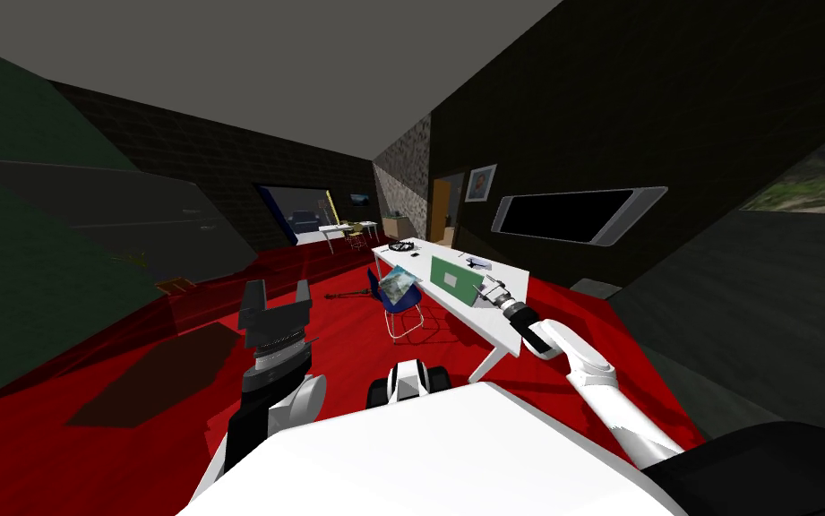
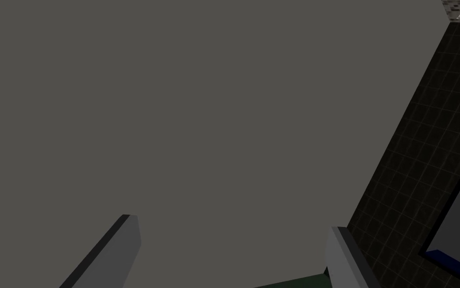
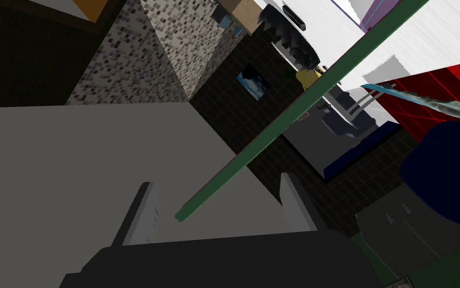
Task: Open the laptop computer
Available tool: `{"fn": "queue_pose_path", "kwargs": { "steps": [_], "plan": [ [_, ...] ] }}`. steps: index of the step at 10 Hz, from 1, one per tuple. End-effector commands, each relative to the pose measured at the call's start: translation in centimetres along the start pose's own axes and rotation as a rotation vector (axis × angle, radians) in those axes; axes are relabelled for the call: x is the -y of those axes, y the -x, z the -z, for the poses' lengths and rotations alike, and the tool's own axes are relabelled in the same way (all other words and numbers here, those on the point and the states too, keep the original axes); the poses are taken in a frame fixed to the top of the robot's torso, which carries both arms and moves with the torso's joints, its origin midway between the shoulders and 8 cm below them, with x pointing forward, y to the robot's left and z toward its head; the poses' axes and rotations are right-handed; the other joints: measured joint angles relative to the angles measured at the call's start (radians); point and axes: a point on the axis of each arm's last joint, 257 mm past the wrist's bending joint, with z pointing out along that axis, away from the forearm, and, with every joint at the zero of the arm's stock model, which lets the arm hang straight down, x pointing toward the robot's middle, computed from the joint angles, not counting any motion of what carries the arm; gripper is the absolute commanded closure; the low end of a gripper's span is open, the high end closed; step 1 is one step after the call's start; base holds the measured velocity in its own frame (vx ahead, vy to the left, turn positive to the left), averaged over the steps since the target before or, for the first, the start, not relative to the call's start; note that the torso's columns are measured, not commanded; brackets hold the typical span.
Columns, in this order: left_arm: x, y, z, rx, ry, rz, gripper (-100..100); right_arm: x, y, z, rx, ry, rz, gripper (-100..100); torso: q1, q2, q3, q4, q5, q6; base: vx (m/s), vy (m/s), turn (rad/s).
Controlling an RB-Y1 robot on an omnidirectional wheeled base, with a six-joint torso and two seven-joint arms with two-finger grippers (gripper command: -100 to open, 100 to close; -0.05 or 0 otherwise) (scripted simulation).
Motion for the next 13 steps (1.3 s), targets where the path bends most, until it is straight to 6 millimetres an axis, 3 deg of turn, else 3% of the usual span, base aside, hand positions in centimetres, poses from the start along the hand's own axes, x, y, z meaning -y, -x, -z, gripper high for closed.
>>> {"fn": "queue_pose_path", "kwargs": {
  "steps": [1,13],
  "plan": [
    [0.0,0.0,0.0,0.000,0.000,0.000,0,0.8,-1.6,0.0,-0.035,0.021,-0.060,100,0.001,-0.003,-0.001,-0.001,0.000,-0.002,-0.021,-0.013,0.132],
    [0.0,0.0,0.0,0.000,0.000,0.000,0,5.2,-5.9,0.1,-0.164,0.052,-0.277,100,-0.003,-0.007,-0.004,-0.002,-0.001,0.000,-0.011,-0.010,0.058]
  ]
}}
